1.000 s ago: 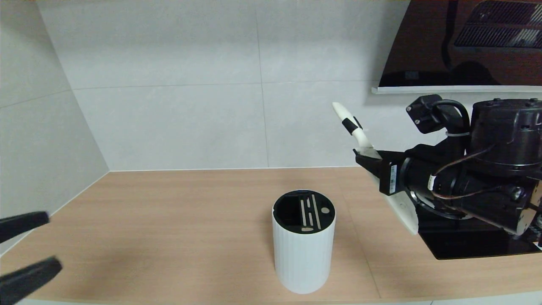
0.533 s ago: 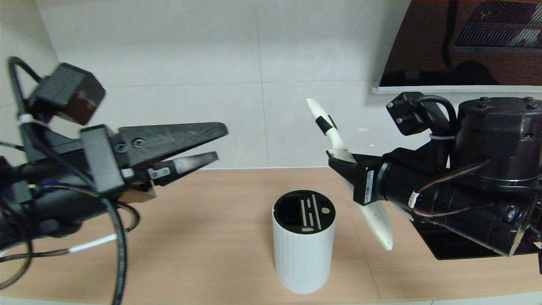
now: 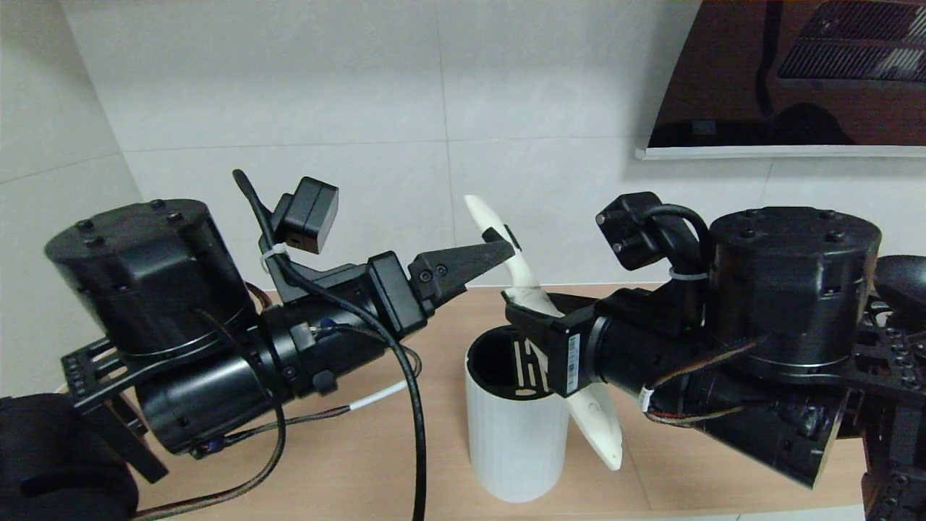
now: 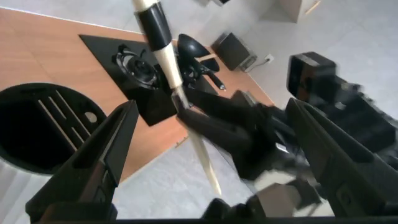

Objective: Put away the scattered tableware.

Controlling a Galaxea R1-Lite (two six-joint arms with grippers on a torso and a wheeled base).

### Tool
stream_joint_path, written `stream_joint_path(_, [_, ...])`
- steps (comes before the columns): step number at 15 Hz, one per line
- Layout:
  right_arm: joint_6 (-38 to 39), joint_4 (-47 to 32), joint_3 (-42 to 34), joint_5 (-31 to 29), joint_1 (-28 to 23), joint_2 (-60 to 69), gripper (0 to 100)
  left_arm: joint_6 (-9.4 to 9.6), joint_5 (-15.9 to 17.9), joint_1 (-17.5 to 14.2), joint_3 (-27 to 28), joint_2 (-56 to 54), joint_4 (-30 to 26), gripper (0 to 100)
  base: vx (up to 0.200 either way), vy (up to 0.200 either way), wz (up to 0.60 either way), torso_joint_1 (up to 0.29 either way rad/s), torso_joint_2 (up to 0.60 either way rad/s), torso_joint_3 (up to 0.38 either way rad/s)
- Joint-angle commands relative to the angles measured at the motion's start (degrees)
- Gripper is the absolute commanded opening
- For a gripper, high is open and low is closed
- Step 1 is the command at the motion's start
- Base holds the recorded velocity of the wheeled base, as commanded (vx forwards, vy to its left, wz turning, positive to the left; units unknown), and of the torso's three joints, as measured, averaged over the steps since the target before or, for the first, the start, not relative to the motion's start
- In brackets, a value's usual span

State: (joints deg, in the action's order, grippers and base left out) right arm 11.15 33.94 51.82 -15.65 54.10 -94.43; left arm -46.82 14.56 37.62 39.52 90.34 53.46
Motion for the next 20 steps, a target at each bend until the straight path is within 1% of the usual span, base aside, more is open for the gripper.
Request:
stream_joint_path(1, [0.54,-0.01,-0.23,0.1,1.62,-0.58,0,-0.02,-1.46,0.26,0.56,3.17,1.12,100,0.0,0.0,0.0,0.0,0.0,0.0])
stream_joint_path(3, [1.15,-0.01,-0.49,0.1,2.5,-0.58,0,-0.02,-1.55,0.26,0.64,3.43,1.21,100,0.0,0.0,0.0,0.0,0.0,0.0])
stream_joint_path(5, [1.15,-0.01,-0.67,0.1,3.2,-0.49,0,0.07,-2.51,0.26,0.82,3.87,1.3,100,0.0,0.0,0.0,0.0,0.0,0.0])
stream_joint_path(8, [1.5,-0.01,-1.46,0.27,4.7,-0.05,0,0.07,-2.69,0.17,1.35,4.05,1.3,100,0.0,0.0,0.0,0.0,0.0,0.0])
stream_joint_path(14, [1.94,-0.01,-2.08,0.71,5.22,0.3,0,0.15,-3.48,0.17,1.44,4.05,1.21,100,0.0,0.0,0.0,0.0,0.0,0.0])
stream_joint_path(16, [2.29,-0.01,-2.08,0.8,5.31,0.56,0,1.03,-3.57,0.17,1.35,4.67,1.21,100,0.0,0.0,0.0,0.0,0.0,0.0])
stream_joint_path(18, [2.38,-0.01,-2.16,0.8,5.66,1.0,0,1.38,-4.98,0.17,1.44,5.46,1.21,100,0.0,0.0,0.0,0.0,0.0,0.0])
stream_joint_path(19, [2.38,-0.01,-2.16,0.8,5.84,1.09,0,1.38,-5.24,0.26,1.44,5.63,1.21,0,0.0,0.0,0.0,0.0,0.0,0.0])
stream_joint_path(20, [2.38,-0.01,-2.25,0.8,5.93,1.09,0,1.38,-5.24,0.26,1.44,5.54,1.3,0,0.0,0.0,0.0,0.0,0.0,0.0])
